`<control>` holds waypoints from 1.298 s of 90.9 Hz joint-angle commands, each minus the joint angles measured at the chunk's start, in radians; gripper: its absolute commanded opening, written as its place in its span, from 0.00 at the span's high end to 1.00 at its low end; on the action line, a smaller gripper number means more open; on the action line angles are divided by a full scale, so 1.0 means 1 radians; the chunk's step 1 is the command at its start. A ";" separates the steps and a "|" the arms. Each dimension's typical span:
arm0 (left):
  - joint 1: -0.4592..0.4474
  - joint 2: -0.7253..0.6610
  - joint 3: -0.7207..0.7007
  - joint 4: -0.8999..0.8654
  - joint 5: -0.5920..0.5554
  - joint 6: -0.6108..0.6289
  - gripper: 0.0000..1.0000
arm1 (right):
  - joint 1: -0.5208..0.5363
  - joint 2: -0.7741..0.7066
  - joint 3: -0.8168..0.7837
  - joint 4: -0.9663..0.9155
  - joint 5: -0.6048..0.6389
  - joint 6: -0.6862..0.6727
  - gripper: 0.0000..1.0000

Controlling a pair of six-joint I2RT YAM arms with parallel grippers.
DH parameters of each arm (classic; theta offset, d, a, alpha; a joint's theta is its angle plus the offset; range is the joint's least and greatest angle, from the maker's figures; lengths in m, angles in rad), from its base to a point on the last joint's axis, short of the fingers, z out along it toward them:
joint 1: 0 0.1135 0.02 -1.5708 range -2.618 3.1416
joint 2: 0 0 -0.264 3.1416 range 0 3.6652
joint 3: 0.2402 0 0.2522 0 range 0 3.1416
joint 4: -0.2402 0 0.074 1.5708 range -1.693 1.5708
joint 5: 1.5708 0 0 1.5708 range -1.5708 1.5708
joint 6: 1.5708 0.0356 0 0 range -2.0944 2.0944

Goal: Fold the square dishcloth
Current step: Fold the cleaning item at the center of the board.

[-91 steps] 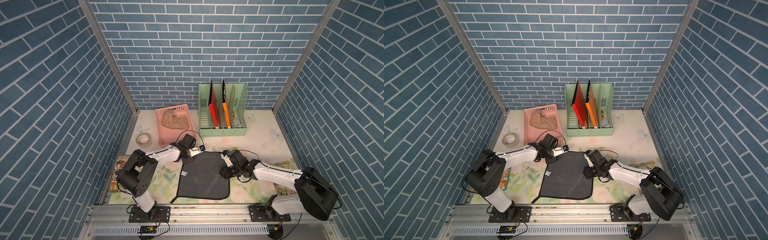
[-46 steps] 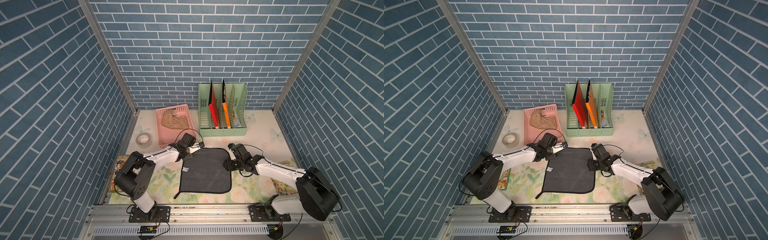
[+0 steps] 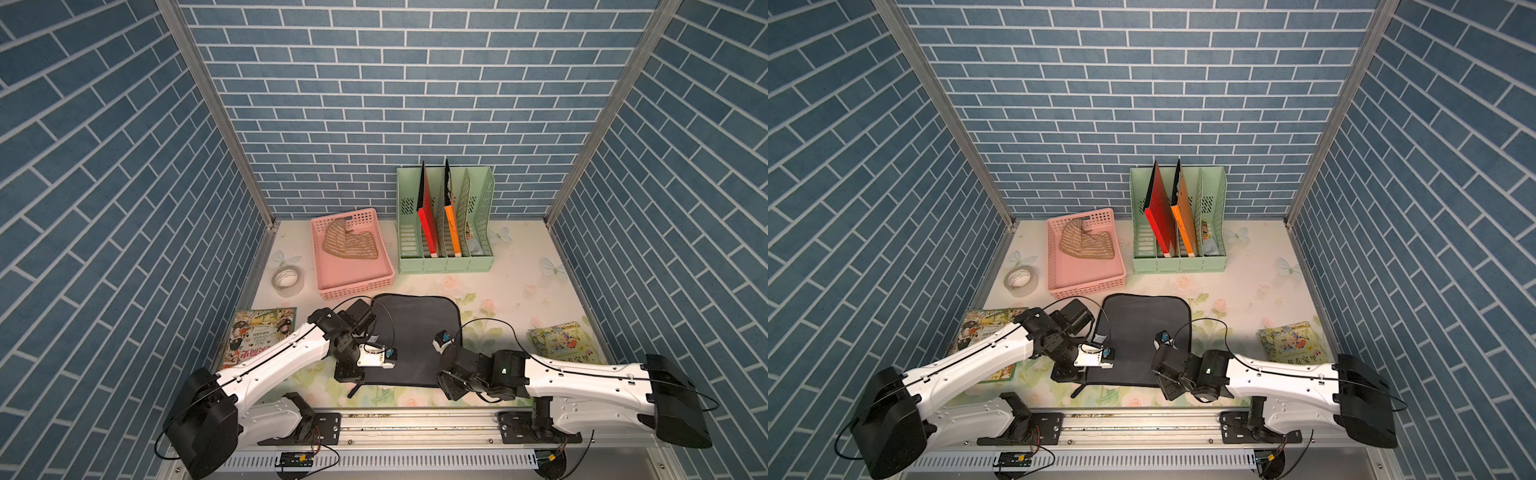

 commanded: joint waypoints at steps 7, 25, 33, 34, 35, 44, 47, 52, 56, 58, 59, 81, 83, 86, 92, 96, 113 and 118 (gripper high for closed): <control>-0.066 0.042 -0.008 -0.032 0.000 -0.009 0.46 | 0.016 0.071 0.015 -0.062 0.064 0.035 0.44; -0.136 0.127 -0.012 0.071 -0.069 -0.032 0.47 | 0.015 0.150 0.002 0.012 0.049 -0.026 0.44; -0.158 0.164 -0.036 0.111 -0.090 -0.032 0.47 | 0.013 0.188 0.003 0.023 0.063 -0.034 0.44; -0.162 0.167 -0.040 0.116 -0.095 -0.033 0.47 | 0.012 0.190 0.003 0.026 0.064 -0.034 0.44; -0.165 0.170 -0.044 0.122 -0.099 -0.034 0.47 | 0.011 0.192 0.002 0.029 0.064 -0.034 0.44; -0.180 0.190 -0.064 0.154 -0.134 -0.031 0.47 | -0.003 0.191 -0.012 0.054 0.065 -0.032 0.46; -0.181 0.193 -0.071 0.163 -0.147 -0.027 0.47 | -0.008 0.187 -0.019 0.060 0.063 -0.031 0.47; -0.181 0.197 -0.080 0.180 -0.171 -0.022 0.48 | -0.016 0.186 -0.032 0.073 0.061 -0.033 0.51; -0.181 0.200 -0.088 0.197 -0.191 -0.020 0.50 | -0.025 0.187 -0.042 0.082 0.058 -0.035 0.55; -0.181 0.201 -0.091 0.207 -0.200 -0.021 0.51 | -0.031 0.190 -0.046 0.085 0.058 -0.037 0.57; -0.181 0.202 -0.094 0.210 -0.203 -0.020 0.51 | -0.033 0.191 -0.049 0.086 0.057 -0.038 0.60; -0.181 0.181 -0.081 0.208 -0.232 -0.019 0.76 | -0.053 0.171 -0.016 0.031 0.038 -0.055 1.00; -0.181 0.175 -0.069 0.189 -0.230 -0.015 0.79 | -0.053 0.163 -0.010 0.020 0.035 -0.056 1.00; -0.181 0.168 -0.048 0.157 -0.225 -0.009 0.82 | -0.053 0.150 -0.003 0.000 0.032 -0.059 1.00; -0.179 0.155 0.001 0.083 -0.203 0.002 0.91 | -0.053 0.134 0.017 -0.042 0.016 -0.073 1.00; -0.179 0.148 0.030 0.035 -0.186 0.009 0.96 | -0.053 0.129 0.032 -0.067 0.006 -0.082 1.00; -0.168 0.123 0.109 -0.084 -0.215 0.042 1.00 | -0.065 0.120 0.103 -0.156 -0.037 -0.144 1.00; -0.159 0.124 0.134 -0.101 -0.212 0.046 1.00 | -0.084 0.120 0.116 -0.165 -0.055 -0.163 1.00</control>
